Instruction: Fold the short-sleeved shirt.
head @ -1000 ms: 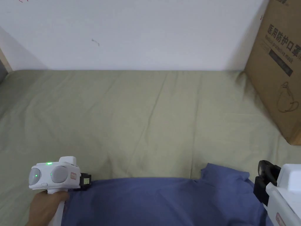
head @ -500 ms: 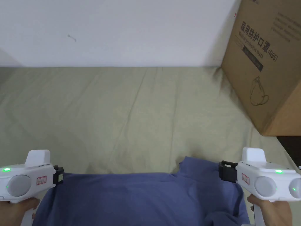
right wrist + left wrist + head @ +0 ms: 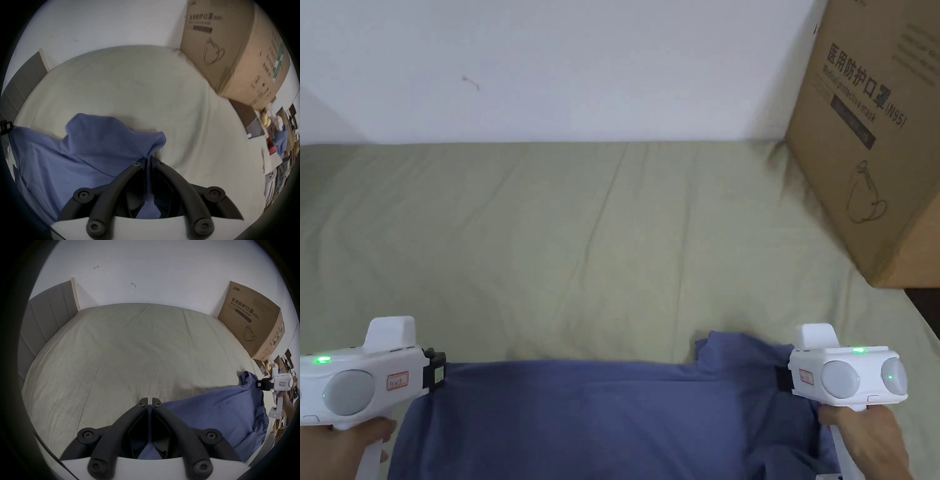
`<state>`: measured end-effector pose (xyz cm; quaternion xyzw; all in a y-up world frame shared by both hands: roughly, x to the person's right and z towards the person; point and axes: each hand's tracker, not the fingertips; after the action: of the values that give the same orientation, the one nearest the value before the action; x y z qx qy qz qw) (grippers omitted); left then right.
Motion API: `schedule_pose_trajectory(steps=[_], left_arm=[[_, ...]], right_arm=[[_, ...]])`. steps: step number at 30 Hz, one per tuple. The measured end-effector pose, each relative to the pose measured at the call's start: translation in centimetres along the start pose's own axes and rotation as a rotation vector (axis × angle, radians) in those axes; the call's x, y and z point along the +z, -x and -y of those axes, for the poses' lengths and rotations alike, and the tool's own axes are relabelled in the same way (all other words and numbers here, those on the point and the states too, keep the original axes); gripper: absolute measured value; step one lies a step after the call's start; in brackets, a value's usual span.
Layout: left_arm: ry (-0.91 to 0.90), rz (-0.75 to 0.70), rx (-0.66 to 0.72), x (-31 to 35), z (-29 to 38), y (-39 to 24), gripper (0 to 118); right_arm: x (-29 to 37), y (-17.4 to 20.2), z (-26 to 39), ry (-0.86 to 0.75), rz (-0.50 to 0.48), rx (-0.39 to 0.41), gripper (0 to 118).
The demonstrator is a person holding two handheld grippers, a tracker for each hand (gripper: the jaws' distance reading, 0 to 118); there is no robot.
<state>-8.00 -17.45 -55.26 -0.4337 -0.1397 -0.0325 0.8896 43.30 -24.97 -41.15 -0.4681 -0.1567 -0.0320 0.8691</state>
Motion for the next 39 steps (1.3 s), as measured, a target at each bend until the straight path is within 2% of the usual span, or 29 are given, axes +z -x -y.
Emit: schedule_pose_trajectory(steps=[11, 20, 24, 29, 33, 38, 39], left_arm=[[-0.065, -0.007, 0.058, 6.2, 3.0, 1.6, 0], [-0.039, -0.007, 0.082, 10.4, 9.8, 3.8, 0], [0.000, -0.004, 0.098, 11.4, 13.6, 4.0, 0], [0.064, -0.014, 0.082, 11.3, 18.6, 3.8, 0], [0.084, -0.017, 0.083, 9.6, 21.7, 5.1, 0], [0.081, -0.015, 0.124, 9.7, 23.5, 5.5, 0], [0.146, -0.017, 0.131, 9.7, 23.9, 5.5, 0]], right_arm=[[16.8, -1.2, 4.6, -0.321, -0.102, -0.052, 5], [25.5, -1.3, 14.1, -0.374, -0.170, -0.145, 5], [26.0, -0.9, 18.4, -0.334, -0.156, -0.158, 5], [23.7, -0.4, 22.7, -0.199, -0.091, -0.159, 5], [20.8, -0.3, 25.0, -0.104, -0.051, -0.185, 5], [18.6, 0.2, 26.5, -0.063, -0.010, -0.193, 5], [18.5, 0.2, 26.6, -0.061, -0.008, -0.198, 5]])
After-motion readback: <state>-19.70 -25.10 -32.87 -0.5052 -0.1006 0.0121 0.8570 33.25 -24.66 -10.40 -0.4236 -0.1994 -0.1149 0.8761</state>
